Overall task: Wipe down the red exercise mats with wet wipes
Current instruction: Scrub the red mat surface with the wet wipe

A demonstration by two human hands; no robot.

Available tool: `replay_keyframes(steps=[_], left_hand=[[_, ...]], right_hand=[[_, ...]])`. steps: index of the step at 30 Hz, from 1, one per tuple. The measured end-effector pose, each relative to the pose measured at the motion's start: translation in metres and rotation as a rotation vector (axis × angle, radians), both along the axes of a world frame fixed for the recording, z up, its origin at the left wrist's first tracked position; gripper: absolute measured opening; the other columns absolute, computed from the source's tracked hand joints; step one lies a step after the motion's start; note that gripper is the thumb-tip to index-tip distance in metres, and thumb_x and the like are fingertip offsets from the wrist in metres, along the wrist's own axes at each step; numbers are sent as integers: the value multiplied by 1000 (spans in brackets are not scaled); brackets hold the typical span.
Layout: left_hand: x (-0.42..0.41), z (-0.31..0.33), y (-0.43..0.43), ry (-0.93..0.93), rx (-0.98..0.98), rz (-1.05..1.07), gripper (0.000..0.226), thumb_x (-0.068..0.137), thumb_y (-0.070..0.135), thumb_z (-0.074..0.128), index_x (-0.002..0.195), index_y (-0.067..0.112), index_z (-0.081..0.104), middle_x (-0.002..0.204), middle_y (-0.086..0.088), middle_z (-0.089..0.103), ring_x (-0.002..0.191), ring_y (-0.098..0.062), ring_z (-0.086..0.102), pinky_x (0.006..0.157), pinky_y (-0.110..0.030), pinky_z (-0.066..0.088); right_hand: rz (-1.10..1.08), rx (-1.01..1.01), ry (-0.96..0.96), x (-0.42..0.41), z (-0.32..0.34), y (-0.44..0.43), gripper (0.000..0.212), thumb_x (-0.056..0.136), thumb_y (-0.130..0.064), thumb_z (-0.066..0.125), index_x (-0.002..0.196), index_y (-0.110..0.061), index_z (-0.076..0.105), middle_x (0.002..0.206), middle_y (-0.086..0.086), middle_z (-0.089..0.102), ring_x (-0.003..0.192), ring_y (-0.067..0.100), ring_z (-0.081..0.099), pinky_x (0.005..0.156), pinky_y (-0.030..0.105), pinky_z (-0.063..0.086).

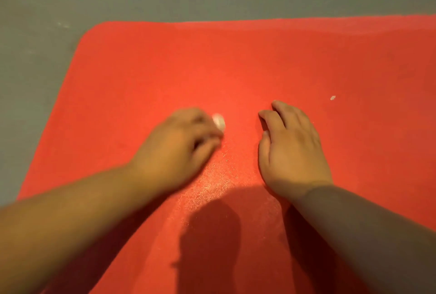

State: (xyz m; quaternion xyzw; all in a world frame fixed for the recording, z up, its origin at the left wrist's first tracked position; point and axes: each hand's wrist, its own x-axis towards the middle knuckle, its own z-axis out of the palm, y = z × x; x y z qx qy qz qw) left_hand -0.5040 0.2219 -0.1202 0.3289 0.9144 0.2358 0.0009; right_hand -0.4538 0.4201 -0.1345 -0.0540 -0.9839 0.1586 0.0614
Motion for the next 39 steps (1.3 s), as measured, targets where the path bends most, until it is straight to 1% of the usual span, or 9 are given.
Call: replay_keyframes(steps=[4,7,11,15,18,24,30,34,39], left_hand=[[16,7,-44,20,-83,-363,28,94,31,53,103,15,73,103,-2,65,90,-17,58,80,-26,46],[-45,11,-67,204,-178,65,23,93,24,56,101,10,73,100,-11,66,91,-32,61,79,-33,42],[-28,-1,-30,81,-85,493,16,88,12,61,99,13,73,104,-11,65,102,-33,56,90,-32,39],[50,2,2,-29,57,-60,16,87,22,59,91,19,74,96,2,67,87,-20,59,80,-31,45],[13,8,-22,159,-146,-288,25,92,22,52,94,8,74,97,-9,69,79,-30,64,71,-38,52],[-39,3,-37,-3,-3,755,23,86,9,57,101,14,73,108,-13,67,101,-34,58,87,-34,41],[35,3,23,-170,181,195,39,88,45,51,124,33,60,113,12,65,98,-8,60,85,-22,45],[-5,-5,-26,94,23,445,39,94,34,47,130,21,56,125,-5,59,113,-28,52,94,-35,37],[-17,-20,-36,12,-165,553,45,94,25,43,139,19,48,149,-4,39,138,-24,32,112,-43,25]], right_hand=[[-10,6,18,-1,-1,-1,43,83,-21,37,121,-14,55,138,10,46,131,31,38,111,45,30],[-18,7,31,-2,-1,-2,44,82,-21,36,121,-14,56,138,10,47,130,31,39,110,44,30],[-21,1,35,-2,-1,-2,44,82,-21,37,120,-13,56,137,11,47,129,32,39,110,44,30],[-14,9,29,-2,-1,-2,45,81,-22,37,120,-13,56,137,12,48,129,33,40,109,45,31],[-8,11,26,-2,-1,-1,44,81,-22,37,119,-12,57,136,12,48,128,33,40,108,45,32],[7,15,24,-2,-1,0,42,82,-21,38,120,-13,56,137,12,47,129,32,39,109,45,31],[11,10,15,-1,0,0,40,86,-19,45,125,-14,53,140,11,44,131,31,36,111,44,28],[85,26,-7,0,3,-2,46,93,-29,43,139,-22,43,146,7,41,132,28,37,112,44,27],[341,83,-3,1,16,-6,50,92,-31,51,141,-29,42,148,2,40,130,26,43,113,42,24]])
